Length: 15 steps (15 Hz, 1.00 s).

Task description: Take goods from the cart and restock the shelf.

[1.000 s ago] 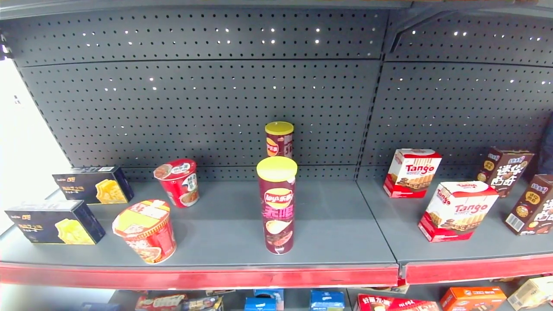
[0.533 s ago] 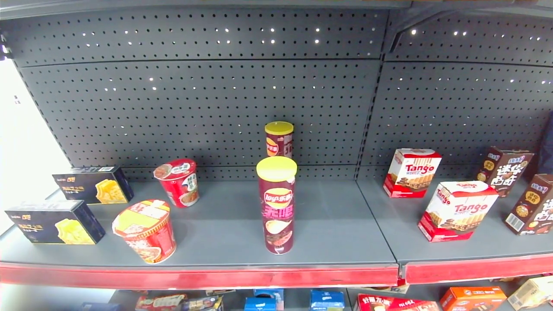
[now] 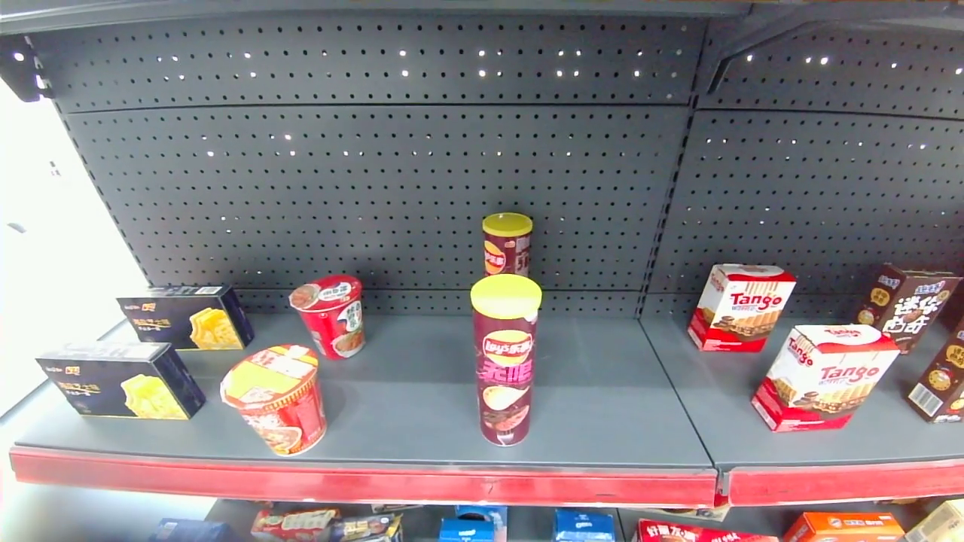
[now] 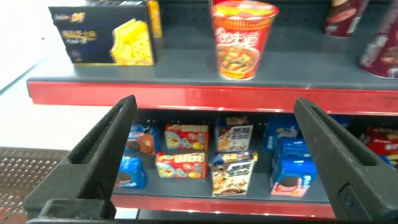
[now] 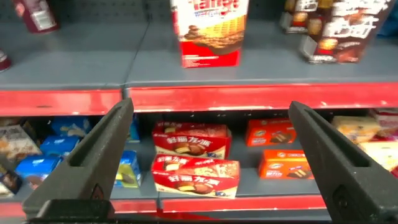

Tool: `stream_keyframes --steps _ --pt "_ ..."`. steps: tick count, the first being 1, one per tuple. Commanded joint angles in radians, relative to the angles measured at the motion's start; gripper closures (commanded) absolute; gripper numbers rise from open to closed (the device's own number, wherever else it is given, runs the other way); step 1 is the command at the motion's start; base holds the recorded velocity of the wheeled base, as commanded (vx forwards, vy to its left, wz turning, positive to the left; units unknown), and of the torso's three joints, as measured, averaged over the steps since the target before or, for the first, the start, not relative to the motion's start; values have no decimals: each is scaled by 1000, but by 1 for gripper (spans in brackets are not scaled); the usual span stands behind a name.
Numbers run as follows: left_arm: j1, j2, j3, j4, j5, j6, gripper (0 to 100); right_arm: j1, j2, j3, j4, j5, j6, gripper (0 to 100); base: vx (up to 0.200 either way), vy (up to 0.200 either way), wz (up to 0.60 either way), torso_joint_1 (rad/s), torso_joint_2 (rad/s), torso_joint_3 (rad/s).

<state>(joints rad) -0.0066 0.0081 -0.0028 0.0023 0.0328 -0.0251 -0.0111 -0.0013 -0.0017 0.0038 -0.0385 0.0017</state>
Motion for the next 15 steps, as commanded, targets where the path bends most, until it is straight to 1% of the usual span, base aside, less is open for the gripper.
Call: stream_keyframes --steps 1,7,8,14,15 --pt "0 1 0 1 -1 1 0 0 1 0 1 0 0 0 0 0 0 0 0 0" --pt "0 1 0 2 -8 1 0 0 1 0 1 -1 3 0 0 0 0 0 0 0" --pt "0 1 0 2 -8 2 0 0 1 0 1 -1 1 0 0 200 0 -2 -2 2" --pt "0 1 0 2 -10 7 0 0 1 0 1 -1 1 0 0 0 0 0 0 0" --pt "0 1 0 2 -11 7 0 0 1 0 1 -1 1 0 0 200 0 7 7 -2"
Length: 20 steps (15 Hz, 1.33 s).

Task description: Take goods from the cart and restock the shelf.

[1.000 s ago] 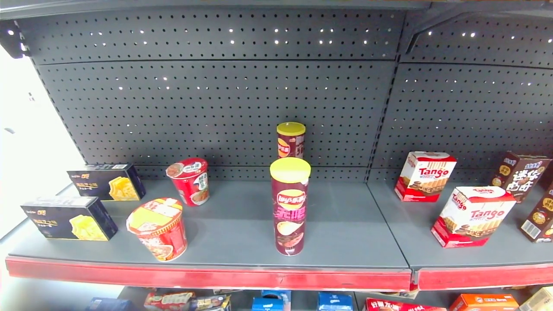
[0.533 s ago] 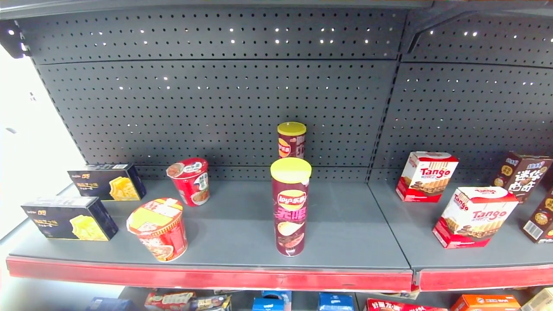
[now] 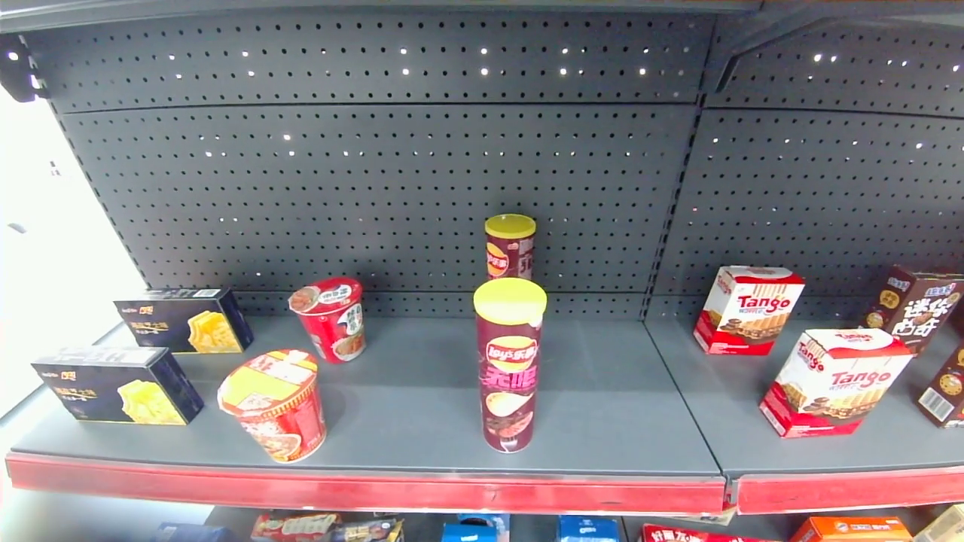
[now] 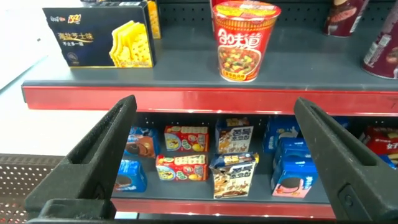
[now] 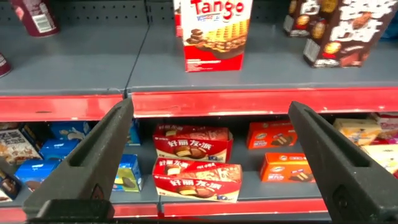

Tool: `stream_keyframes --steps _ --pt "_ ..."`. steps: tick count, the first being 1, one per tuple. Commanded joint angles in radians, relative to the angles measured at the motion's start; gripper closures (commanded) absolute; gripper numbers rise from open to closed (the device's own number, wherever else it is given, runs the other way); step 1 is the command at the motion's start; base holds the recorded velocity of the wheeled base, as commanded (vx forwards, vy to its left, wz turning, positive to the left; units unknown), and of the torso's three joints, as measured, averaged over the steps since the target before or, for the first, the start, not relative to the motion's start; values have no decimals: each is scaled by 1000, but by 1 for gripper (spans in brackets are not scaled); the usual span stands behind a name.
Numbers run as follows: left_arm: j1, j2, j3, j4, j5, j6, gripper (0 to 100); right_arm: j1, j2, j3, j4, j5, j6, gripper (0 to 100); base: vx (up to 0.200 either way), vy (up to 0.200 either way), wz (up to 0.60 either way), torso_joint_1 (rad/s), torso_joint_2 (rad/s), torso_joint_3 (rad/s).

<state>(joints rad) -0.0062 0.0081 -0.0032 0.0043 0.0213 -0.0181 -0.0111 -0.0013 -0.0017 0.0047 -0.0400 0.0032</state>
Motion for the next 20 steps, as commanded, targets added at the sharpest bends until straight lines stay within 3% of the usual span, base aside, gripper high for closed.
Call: stream_keyframes --steps 1,20 --pt "0 1 0 0 2 -3 0 0 1 0 0 0 0 0 0 200 0 7 2 7" --pt "0 1 0 -1 14 -8 0 0 1 0 0 3 0 0 0 11 0 0 0 0"
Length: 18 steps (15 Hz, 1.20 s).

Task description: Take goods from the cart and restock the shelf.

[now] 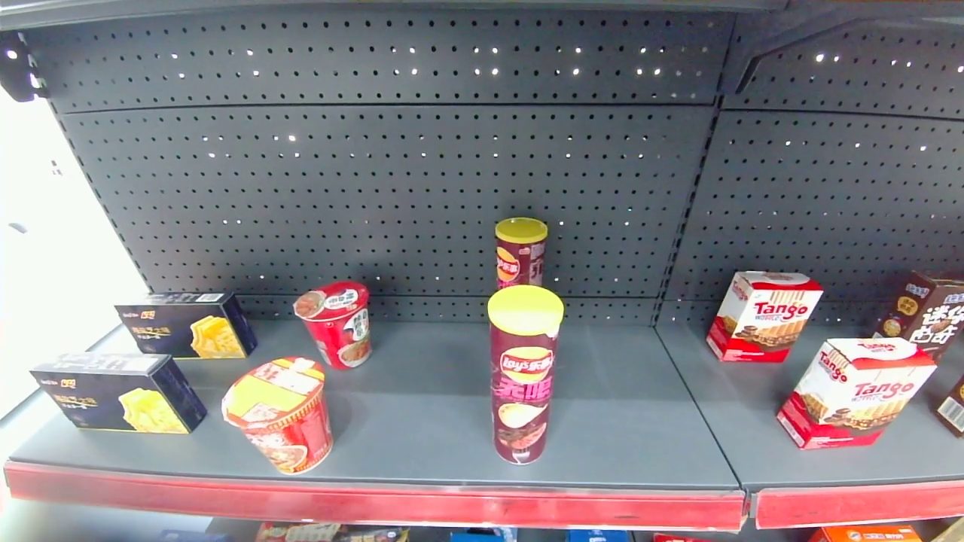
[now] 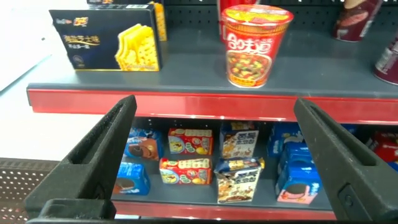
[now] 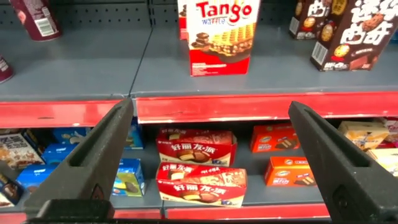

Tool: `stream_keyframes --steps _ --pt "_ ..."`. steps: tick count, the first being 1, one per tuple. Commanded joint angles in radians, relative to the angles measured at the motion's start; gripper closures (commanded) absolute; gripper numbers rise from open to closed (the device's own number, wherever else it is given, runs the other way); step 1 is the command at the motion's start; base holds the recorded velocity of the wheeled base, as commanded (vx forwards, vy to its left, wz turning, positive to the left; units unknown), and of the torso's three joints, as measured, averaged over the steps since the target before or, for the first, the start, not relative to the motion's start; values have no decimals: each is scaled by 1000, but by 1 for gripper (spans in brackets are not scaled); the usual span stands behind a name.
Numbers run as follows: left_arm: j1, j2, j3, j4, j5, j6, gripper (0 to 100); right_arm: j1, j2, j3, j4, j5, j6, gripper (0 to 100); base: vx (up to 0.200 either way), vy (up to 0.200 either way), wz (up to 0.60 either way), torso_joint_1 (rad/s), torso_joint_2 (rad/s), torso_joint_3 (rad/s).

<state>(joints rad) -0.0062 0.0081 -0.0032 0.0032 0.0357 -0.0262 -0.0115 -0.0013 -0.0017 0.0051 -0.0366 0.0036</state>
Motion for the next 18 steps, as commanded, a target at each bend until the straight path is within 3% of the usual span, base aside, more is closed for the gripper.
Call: stream_keyframes --steps 1,15,18 --pt "0 1 0 0 0 0 0 1 1 0 -1 0 1 0 0 0 0 0 0 0" --pt "0 1 2 1 1 2 0 1 1 0 -1 0 1 0 0 0 0 0 0 0" --pt "0 1 0 0 1 -5 0 1 1 0 -1 0 -2 0 133 0 0 0 2 2"
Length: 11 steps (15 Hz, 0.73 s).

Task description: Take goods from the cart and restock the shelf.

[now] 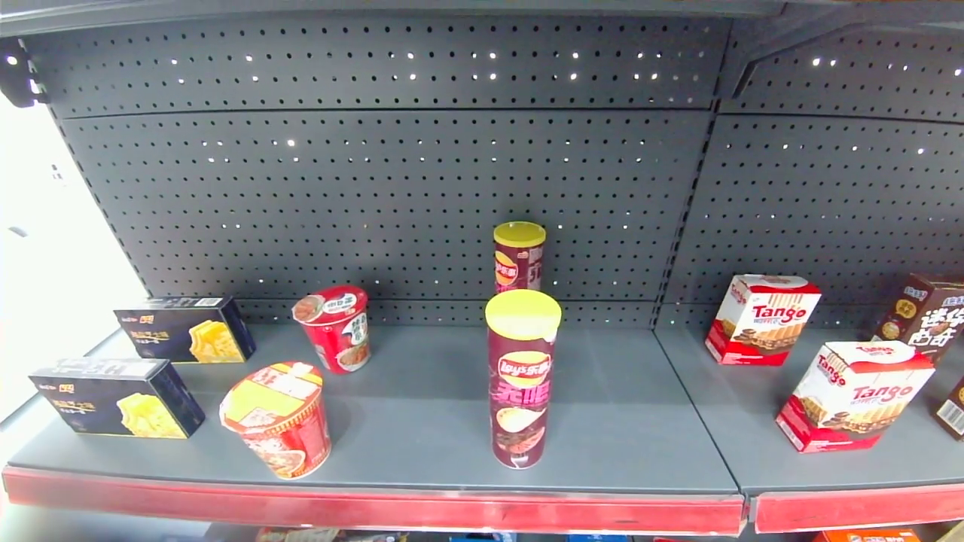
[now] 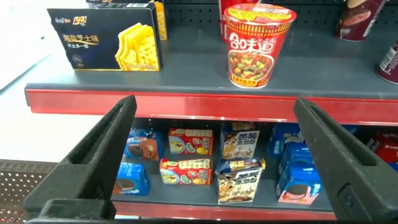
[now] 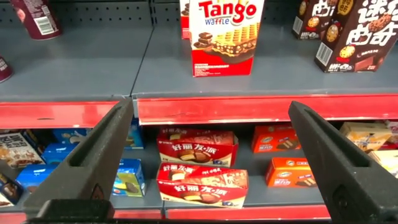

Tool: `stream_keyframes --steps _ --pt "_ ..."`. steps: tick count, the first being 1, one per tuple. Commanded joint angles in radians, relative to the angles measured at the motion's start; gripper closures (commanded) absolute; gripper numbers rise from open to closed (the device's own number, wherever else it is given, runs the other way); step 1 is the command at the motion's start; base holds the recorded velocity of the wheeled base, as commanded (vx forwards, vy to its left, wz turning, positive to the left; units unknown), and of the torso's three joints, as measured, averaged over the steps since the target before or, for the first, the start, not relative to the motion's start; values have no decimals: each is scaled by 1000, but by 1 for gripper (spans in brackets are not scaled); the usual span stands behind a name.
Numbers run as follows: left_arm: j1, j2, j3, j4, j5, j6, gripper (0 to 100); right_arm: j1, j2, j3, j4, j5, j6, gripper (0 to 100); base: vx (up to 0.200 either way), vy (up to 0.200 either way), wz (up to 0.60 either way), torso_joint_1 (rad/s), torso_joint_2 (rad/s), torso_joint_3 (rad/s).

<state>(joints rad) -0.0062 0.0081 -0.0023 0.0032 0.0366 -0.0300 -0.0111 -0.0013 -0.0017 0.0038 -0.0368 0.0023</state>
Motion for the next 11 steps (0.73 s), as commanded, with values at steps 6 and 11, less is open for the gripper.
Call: stream_keyframes --steps 6,11 --pt "0 1 -1 0 0 -1 0 0 1 0 1 -2 1 0 0 0 0 0 0 0" --pt "0 1 -1 0 2 -1 0 0 1 0 1 0 -4 0 0 0 0 0 0 0"
